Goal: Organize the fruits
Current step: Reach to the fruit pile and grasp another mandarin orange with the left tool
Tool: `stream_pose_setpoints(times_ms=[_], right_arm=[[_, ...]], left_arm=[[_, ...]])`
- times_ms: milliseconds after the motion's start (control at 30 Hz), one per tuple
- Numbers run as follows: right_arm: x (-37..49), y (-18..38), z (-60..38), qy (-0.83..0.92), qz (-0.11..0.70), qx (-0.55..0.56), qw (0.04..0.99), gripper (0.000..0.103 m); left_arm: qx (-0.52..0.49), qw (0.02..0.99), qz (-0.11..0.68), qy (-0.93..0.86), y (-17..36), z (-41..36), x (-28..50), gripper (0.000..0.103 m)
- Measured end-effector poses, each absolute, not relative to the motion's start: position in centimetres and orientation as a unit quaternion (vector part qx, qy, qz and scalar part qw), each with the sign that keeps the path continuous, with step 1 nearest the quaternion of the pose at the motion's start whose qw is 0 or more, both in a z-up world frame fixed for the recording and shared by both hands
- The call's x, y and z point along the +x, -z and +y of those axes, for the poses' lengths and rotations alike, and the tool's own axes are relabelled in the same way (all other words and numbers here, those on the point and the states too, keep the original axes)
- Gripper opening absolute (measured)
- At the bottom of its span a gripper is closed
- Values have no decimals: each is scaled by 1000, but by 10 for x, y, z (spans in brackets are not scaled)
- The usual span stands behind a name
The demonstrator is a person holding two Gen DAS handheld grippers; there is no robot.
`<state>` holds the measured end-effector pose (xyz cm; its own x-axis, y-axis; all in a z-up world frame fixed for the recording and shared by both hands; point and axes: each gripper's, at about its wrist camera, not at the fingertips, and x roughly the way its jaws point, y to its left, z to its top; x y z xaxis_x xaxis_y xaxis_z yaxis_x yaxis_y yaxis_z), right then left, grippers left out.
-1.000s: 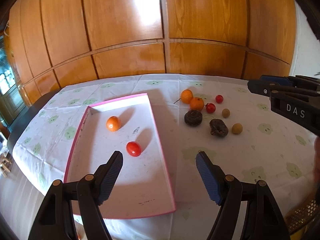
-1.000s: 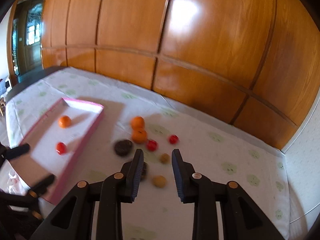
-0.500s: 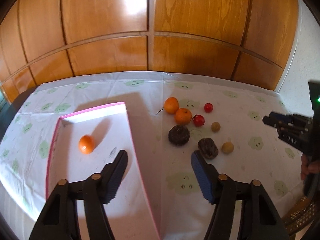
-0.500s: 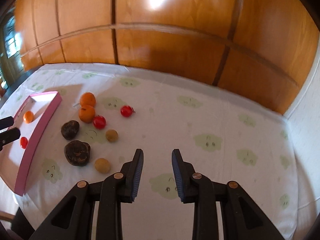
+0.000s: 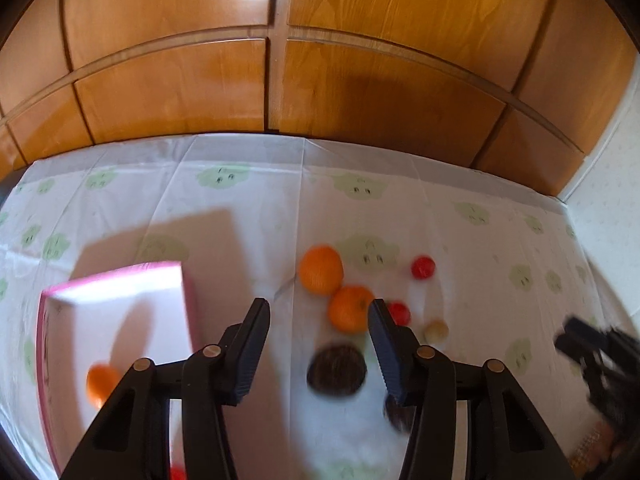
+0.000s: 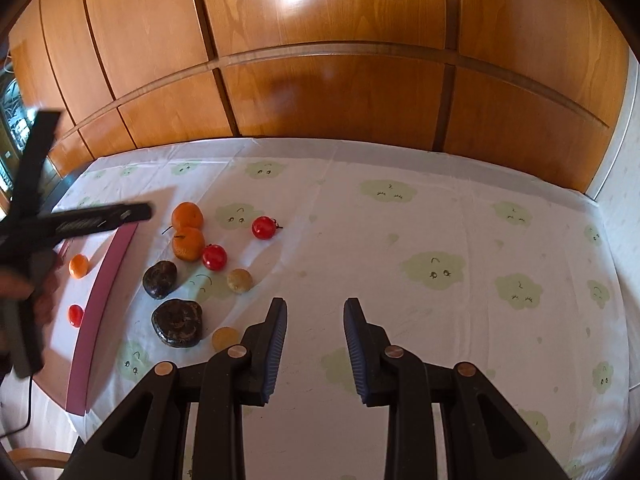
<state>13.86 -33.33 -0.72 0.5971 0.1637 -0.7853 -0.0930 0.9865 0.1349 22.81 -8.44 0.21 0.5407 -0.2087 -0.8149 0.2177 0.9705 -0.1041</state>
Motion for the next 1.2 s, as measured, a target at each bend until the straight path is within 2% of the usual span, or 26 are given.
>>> stream_pose_setpoints(times_ms=[133,233,433,500,567,667,1000,1200], right_arm=[[139,8,-335,-75,445,50,891,29],[140,8,-338,-75,448,60,889,29],[142,10,-338,-71,451,59,888,29],[142,11,-339,-70,450,60,888,29],[143,11,-340,-67,451,60,888,29],[143,12,-341,-62,451,57,888,29],[146,23,-344,-44,468,48,881,29],[147,28,-346,-48,470,55,880,29]], left_arm=[[30,872,475,117,11,-100,259,53],[37,864,488,118,22,-104,277,59],[12,840,528,124,46,-103,301,61],[12,832,540,128,54,-104,304,56],[-1,829,542,138,58,-102,305,40],[-16,840,527,130,50,-95,301,38],[-7,887,435,155,-19,-74,223,37],[21,889,419,183,-15,-73,143,37]])
